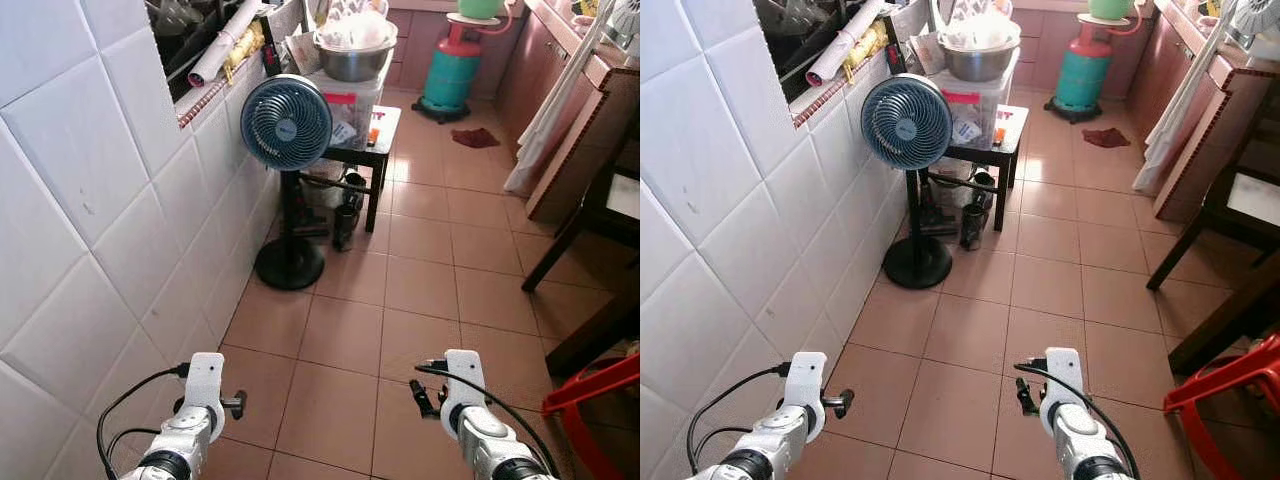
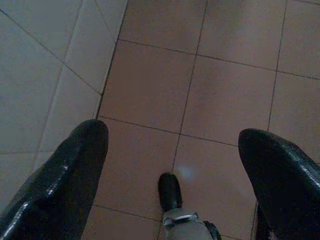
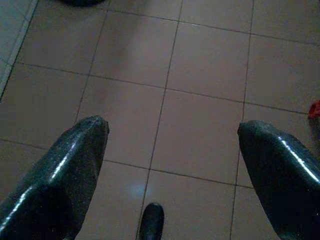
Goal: Setting the table
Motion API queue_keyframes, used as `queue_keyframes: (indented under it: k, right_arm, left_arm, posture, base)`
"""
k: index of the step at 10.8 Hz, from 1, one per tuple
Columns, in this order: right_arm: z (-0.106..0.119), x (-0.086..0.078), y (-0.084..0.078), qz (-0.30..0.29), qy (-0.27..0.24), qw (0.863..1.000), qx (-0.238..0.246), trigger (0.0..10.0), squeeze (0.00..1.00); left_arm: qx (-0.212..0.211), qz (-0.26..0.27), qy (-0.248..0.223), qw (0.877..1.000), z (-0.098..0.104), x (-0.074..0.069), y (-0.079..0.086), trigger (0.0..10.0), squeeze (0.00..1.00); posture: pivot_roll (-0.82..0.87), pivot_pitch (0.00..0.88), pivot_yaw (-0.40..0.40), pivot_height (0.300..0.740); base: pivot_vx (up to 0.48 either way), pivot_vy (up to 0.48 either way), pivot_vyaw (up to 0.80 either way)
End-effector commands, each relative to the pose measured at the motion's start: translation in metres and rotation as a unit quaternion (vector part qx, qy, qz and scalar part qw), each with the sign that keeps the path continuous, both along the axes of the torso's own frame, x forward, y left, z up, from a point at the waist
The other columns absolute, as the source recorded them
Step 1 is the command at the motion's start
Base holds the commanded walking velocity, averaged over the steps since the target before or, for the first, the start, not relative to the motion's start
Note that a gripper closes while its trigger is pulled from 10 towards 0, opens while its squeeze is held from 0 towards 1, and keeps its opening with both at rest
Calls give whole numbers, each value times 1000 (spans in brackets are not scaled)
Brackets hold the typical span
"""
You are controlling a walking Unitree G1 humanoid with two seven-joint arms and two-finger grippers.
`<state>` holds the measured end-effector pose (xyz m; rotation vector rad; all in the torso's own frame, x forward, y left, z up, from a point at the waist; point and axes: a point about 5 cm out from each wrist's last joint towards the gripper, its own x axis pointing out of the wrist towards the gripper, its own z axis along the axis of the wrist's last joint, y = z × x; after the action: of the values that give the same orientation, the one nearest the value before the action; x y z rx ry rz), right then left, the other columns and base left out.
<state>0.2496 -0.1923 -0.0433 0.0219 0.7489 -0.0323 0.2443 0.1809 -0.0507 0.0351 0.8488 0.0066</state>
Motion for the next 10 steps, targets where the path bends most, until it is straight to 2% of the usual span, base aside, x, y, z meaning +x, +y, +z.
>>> queue_keyframes:
  k: [1,10]
  right_arm:
    - [-4,-5,-2,-12,12,1000,4,10000,0]
    - [-10,-15,-1,-48,19,998,21,10000,0]
  left_arm:
    - [7,-7,2,1000,1,1,2,10000,0]
    - [25,-31,4,999,3,3,5,10000,0]
  posture:
    - [68,0,-8,740]
    - [61,0,44,740]
  base:
    - [0,0,0]
    - [0,0,0]
